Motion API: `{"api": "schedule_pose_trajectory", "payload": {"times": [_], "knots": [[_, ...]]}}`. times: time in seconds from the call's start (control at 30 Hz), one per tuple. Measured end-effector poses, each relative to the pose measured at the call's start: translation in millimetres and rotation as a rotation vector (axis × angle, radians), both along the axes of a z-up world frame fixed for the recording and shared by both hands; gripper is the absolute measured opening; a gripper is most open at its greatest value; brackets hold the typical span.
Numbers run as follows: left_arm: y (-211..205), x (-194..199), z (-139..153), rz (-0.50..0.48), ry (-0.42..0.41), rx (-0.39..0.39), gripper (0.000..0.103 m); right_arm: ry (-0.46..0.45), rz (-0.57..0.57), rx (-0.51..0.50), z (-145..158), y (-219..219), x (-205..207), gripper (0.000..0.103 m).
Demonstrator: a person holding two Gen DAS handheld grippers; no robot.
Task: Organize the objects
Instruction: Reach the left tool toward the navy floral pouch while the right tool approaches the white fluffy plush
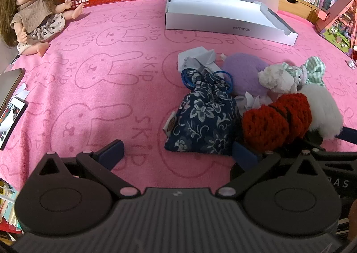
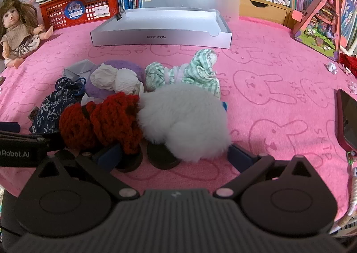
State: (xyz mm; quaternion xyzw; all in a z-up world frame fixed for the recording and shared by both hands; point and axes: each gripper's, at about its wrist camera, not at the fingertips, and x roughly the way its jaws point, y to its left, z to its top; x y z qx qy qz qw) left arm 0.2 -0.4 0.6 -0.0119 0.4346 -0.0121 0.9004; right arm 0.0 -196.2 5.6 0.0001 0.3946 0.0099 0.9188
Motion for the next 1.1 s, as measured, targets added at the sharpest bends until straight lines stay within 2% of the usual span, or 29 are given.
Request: {"api": "schedule_pose_trajectory", "payload": {"times": [0.47,0.57,0.73,0.9,1.1], "knots": [[2,-14,-2,-0.049,-0.053,0.012,0.103,-0.004,0.03,0.029,5,-1,-10,0.103],[2,-18,1,-0.051,-0.072,0.012,0.103,-0.029,0.05,0.016,9,1,-16,0.103],[0,-27,13,-0.074,-0.153,0.037,0.103,-0.095,0.059,-0.015,21,1,-26,0.103],[-4,-31,24,-0.096,-0.213,0.037,0.103,-0.137,0.021,-0.002,28,-7,-23,0.098],[-7,-30,26,-0.122,-0.216,0.005,0.103,-0.139,0.016,-0.009,28,-10,-15,0.092]]}}
